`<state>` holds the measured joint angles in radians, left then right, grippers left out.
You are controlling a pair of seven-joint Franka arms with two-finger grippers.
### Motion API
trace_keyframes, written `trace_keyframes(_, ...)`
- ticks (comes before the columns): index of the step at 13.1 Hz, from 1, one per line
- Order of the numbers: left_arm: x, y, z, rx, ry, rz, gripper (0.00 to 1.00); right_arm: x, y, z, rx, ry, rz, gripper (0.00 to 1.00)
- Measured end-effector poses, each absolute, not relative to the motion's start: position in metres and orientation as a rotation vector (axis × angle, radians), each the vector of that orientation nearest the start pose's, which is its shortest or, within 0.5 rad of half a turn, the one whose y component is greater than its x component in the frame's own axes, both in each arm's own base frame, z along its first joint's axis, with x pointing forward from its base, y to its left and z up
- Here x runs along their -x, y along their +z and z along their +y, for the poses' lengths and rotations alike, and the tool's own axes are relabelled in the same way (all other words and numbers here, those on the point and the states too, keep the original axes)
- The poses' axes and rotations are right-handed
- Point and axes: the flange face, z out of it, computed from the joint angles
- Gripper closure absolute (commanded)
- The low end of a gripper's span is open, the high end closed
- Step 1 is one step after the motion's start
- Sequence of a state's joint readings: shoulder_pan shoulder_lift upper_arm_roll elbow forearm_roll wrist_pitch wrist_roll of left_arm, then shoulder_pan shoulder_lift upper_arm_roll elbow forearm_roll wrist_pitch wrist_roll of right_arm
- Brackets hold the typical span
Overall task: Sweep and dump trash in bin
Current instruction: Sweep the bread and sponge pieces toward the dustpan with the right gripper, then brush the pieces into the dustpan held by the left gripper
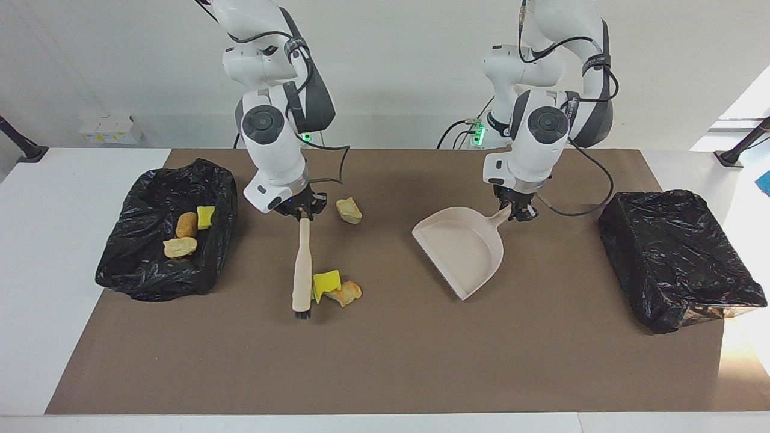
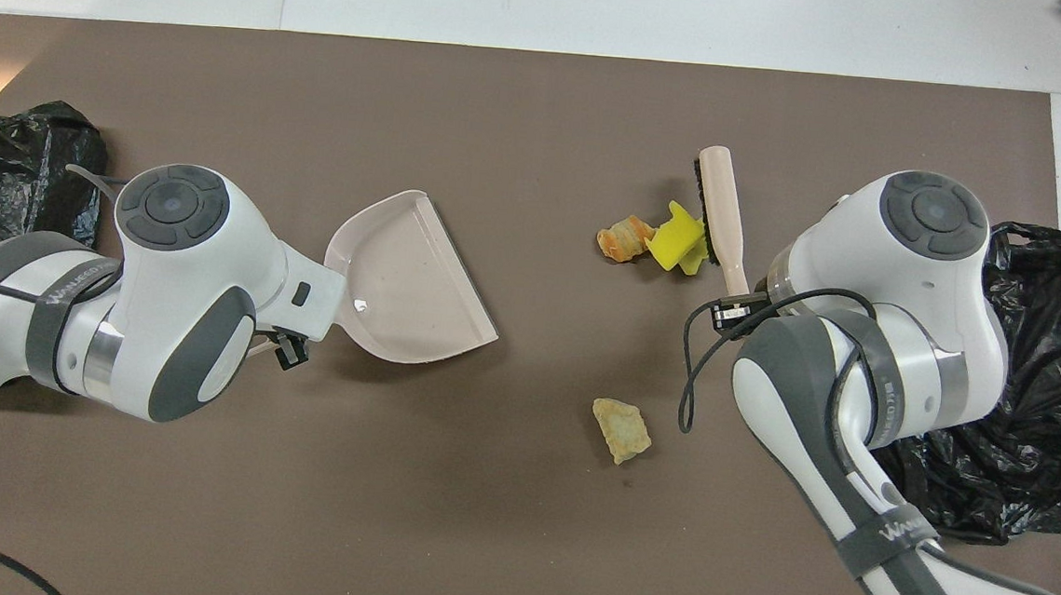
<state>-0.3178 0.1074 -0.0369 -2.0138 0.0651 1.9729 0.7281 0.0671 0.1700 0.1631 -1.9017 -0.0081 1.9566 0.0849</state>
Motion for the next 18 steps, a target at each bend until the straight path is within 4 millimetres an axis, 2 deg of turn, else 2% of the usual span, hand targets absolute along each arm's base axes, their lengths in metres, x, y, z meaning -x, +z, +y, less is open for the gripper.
trace_keyframes(3,-0.524,0.389,-0.190,2.620,0.245,1.646,1.00,-0.577,0.384,0.118,3.126,0.225,-0.265,1.00)
trace_keyframes(7,-0.525,0.390,-0.189,2.589,0.249,1.659,1.00,-0.586,0.362,0.089,3.152,0.263,-0.283,1.00)
trace_keyframes(9,-0.525,0.390,-0.189,2.564,0.251,1.665,1.00,-0.586,0.357,0.093,3.149,0.275,-0.293,1.00)
trace_keyframes(11,-0.525,0.390,-0.190,2.558,0.250,1.669,1.00,-0.583,0.355,0.111,3.145,0.286,-0.326,1.00)
trace_keyframes(12,-0.525,0.390,-0.190,2.558,0.250,1.669,1.00,-0.579,0.355,0.127,3.143,0.292,-0.324,1.00)
trace_keyframes(16,-0.527,0.392,-0.191,2.556,0.228,1.671,1.00,-0.556,0.353,0.203,3.075,0.329,-0.279,1.00)
trace_keyframes(18,-0.527,0.392,-0.191,2.554,0.226,1.673,1.00,-0.544,0.350,0.235,3.050,0.353,-0.288,1.00)
